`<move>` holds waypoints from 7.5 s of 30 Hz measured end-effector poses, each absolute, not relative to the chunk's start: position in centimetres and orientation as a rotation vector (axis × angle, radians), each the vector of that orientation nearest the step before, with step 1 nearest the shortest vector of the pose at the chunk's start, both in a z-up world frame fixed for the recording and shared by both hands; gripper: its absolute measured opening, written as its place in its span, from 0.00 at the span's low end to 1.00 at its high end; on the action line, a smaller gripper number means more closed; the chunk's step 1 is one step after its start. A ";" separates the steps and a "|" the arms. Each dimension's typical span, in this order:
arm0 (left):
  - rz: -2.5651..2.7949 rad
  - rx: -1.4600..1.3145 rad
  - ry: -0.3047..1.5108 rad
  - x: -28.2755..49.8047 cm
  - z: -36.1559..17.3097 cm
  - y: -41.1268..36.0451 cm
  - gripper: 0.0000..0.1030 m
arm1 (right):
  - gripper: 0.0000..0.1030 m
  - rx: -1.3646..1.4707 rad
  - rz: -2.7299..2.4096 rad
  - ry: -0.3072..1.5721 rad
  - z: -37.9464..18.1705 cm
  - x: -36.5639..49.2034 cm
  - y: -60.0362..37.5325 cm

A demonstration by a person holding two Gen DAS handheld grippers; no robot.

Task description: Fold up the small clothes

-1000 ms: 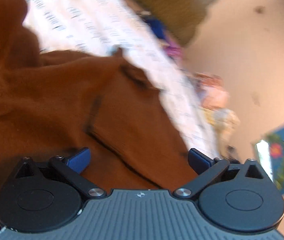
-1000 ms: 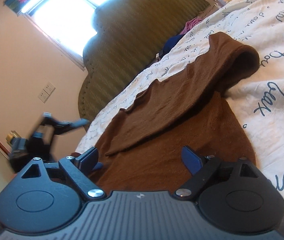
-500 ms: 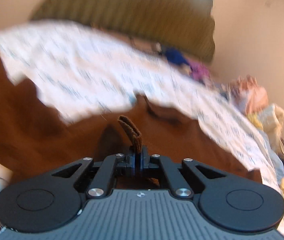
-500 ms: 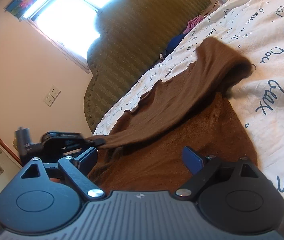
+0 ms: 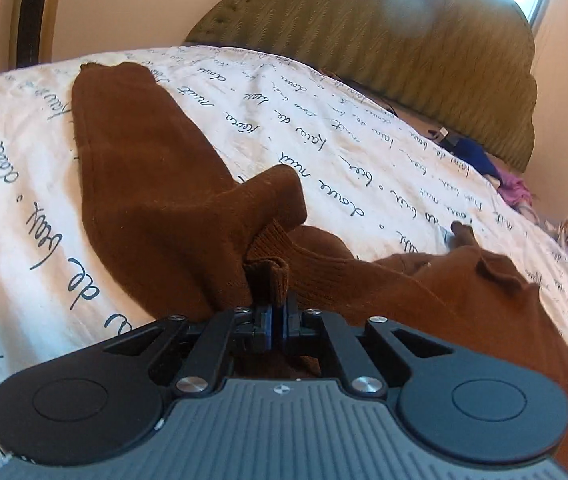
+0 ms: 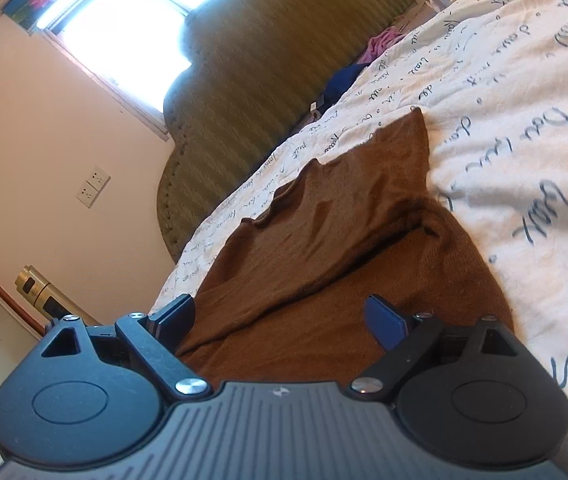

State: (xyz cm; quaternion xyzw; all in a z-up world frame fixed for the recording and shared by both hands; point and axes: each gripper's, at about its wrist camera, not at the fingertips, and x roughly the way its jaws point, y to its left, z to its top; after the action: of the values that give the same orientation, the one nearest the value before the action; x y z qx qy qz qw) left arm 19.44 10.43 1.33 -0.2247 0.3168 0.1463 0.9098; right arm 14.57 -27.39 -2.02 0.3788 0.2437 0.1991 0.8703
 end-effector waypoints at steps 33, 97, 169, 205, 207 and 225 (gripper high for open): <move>0.258 -1.099 0.476 22.1 0.8 36.8 0.61 | 1.00 0.524 0.233 0.533 -2.8 28.1 -26.3; -0.052 -0.705 0.483 10.1 0.4 11.7 1.00 | 0.08 0.223 0.441 0.566 5.9 25.4 -16.3; -0.031 -0.192 0.818 31.1 2.2 16.3 0.08 | 0.68 0.577 0.322 0.658 0.2 28.5 -28.9; -0.115 0.215 0.527 20.4 3.9 4.3 0.82 | 0.48 0.358 0.238 0.556 3.4 24.3 -27.6; -0.102 0.283 0.493 20.0 4.0 2.3 0.88 | 0.49 0.274 0.229 0.587 3.4 25.7 -25.2; -0.057 0.210 0.658 19.2 2.7 2.5 0.97 | 0.70 0.202 0.342 0.701 0.7 24.2 -20.0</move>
State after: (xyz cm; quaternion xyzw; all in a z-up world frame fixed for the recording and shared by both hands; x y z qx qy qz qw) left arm 19.22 2.53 2.67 0.1028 0.3222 -0.0281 0.9406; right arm 24.19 -20.01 0.74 0.0984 0.3411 0.1664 0.9199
